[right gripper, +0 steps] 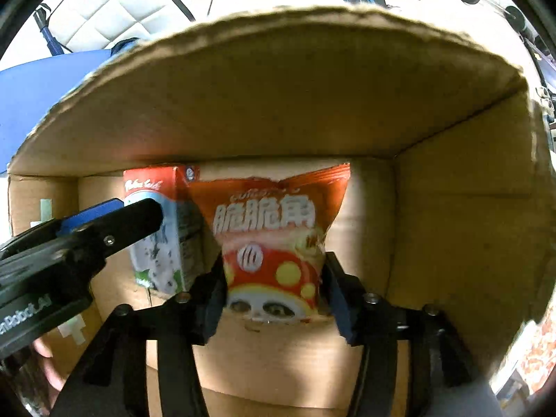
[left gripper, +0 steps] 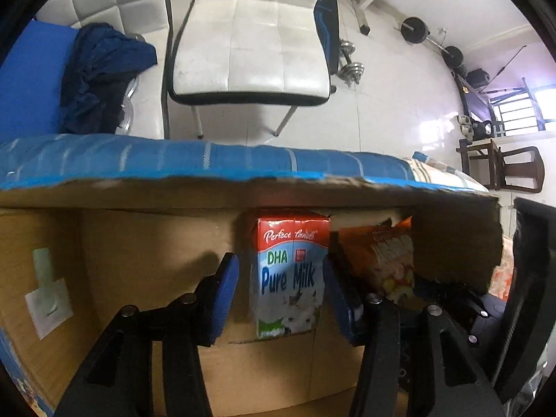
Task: Organize soft objects
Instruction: 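Carry both items into the box and open both tools, then grasp the purple toothpaste tube with the left tool while the right tool grasps the red snack bag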
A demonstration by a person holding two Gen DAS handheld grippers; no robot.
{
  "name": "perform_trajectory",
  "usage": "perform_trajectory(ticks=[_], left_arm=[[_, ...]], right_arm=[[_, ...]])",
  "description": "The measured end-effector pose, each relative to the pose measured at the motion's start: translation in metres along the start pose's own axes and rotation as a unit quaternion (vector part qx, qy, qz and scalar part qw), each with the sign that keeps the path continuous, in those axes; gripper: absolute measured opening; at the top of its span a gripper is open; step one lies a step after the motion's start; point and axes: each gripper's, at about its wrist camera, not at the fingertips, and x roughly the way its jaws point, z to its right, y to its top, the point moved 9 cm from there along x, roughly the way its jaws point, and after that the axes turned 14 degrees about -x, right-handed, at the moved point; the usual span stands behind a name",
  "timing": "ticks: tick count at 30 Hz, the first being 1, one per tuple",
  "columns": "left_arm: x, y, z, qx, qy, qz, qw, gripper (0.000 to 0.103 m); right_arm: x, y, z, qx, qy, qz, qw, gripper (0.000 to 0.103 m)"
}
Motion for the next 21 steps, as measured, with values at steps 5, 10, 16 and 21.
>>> perform_trajectory(ticks=[5,10,16,21], left_arm=[[-0.030,-0.009,-0.008,0.018,0.007,0.027,0.9995,0.048],[-0.084,-0.030,-0.026,0.018,-0.012,0.065,0.9976,0.048],[-0.151,-0.081,-0.081,0.010,-0.007,0.120,0.9927,0.048],[-0.180,-0.133,-0.134,-0.023,-0.003,0.140,0.9898,0.048]], right_arm=[[-0.017,-0.014,-0.004,-0.002,-0.003,0.007,1.000,0.068],[-0.055,-0.043,-0.014,-0.012,0.003,0.035,0.999,0.071],[-0.115,-0.101,-0.040,-0.011,0.013,0.083,0.996,0.079],[-0.151,-0.150,-0.060,0.003,0.015,0.124,0.992,0.086]])
